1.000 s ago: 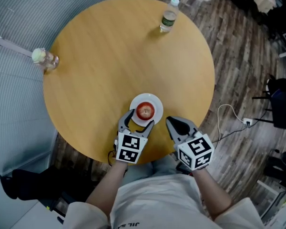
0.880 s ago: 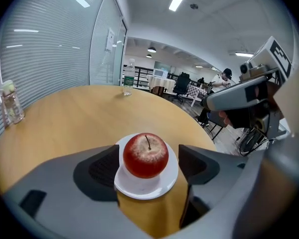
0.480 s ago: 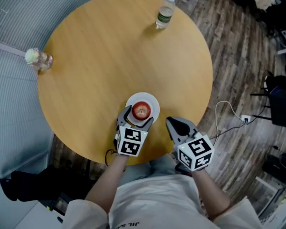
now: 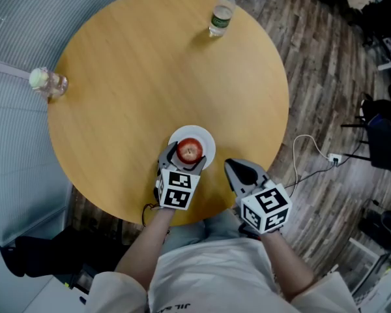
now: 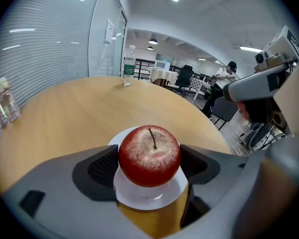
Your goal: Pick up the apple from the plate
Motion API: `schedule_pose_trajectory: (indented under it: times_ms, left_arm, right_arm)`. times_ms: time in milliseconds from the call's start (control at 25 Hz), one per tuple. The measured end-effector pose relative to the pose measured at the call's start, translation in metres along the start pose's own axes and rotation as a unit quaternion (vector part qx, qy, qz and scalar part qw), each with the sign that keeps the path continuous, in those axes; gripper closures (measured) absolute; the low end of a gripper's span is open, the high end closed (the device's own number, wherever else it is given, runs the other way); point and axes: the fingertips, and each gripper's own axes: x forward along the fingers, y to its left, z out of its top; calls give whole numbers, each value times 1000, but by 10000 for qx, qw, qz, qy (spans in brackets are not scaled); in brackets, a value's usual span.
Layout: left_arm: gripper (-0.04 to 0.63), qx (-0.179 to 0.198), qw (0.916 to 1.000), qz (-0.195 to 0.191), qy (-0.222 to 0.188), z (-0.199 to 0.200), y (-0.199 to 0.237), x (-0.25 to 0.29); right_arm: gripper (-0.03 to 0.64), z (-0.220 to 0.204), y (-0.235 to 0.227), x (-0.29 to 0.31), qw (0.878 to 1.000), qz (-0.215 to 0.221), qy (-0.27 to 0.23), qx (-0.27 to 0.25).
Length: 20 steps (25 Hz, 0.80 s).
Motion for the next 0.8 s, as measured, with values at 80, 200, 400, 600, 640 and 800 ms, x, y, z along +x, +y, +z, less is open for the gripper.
schedule_pose_trajectory:
  times_ms: [80, 200, 400, 600, 640, 800]
  left_arm:
    - [209, 23, 10000, 4, -15, 0, 0, 2]
    - [210, 37, 10000, 5, 36, 0, 0, -1]
    - [210, 69, 10000, -42, -20, 2, -5, -4]
    - [210, 64, 10000, -52, -32, 5, -8, -12]
    - [210, 75, 10000, -39, -30, 6, -8, -14]
    - [210, 89, 9999, 8, -108, 9, -8, -24]
  right_arm:
    - [584, 0, 0, 0, 10000, -1, 1, 7]
    - [584, 0, 1, -1, 10000, 8, -10, 4]
    - [584, 2, 1, -1, 10000, 18, -21, -14]
    - [584, 5, 4, -3, 10000, 57, -53, -54]
    - [584, 5, 5, -4, 9999, 63, -68, -62]
    - [584, 9, 9, -8, 9998, 88, -144, -113]
